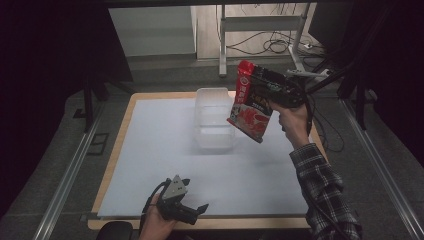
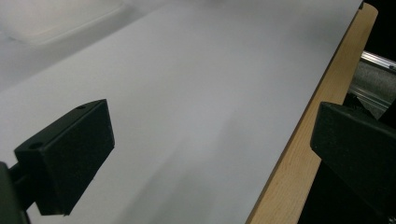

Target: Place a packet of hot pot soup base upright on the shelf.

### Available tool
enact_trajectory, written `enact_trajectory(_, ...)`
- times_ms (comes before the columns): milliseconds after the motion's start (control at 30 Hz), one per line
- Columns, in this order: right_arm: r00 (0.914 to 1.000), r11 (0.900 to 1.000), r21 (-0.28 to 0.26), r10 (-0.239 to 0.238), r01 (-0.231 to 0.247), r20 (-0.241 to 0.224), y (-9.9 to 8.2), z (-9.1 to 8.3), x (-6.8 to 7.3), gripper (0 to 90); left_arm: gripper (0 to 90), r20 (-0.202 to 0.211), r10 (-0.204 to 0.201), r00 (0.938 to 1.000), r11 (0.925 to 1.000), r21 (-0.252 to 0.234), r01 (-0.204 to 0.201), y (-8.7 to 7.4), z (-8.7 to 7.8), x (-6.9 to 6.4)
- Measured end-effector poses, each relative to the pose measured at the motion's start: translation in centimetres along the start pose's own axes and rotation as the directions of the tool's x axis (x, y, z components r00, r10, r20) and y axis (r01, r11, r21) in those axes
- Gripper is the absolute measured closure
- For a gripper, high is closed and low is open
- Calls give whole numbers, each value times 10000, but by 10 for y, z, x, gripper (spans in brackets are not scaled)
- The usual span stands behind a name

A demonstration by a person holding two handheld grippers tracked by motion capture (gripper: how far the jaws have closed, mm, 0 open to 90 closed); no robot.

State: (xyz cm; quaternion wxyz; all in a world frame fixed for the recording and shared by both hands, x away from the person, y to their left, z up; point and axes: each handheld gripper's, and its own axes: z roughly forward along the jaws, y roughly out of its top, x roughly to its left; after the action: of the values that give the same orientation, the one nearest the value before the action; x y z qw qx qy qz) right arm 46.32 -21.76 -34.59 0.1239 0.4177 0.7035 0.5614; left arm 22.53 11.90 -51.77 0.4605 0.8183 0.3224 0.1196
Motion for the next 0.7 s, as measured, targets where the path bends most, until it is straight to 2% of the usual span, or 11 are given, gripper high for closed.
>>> enact_trajectory(400, 9995, 9999, -71, -131, 129, -297, 8, 41, 13, 765, 0, -69, -5, 10000, 10000, -16, 5, 0, -1, 1)
enact_trajectory(700, 9989, 9998, 47, -170, 172, -440, 5, 70, 21, 765, 0, -101, 9, 9999, 10000, 16, -9, -1, -1, 2)
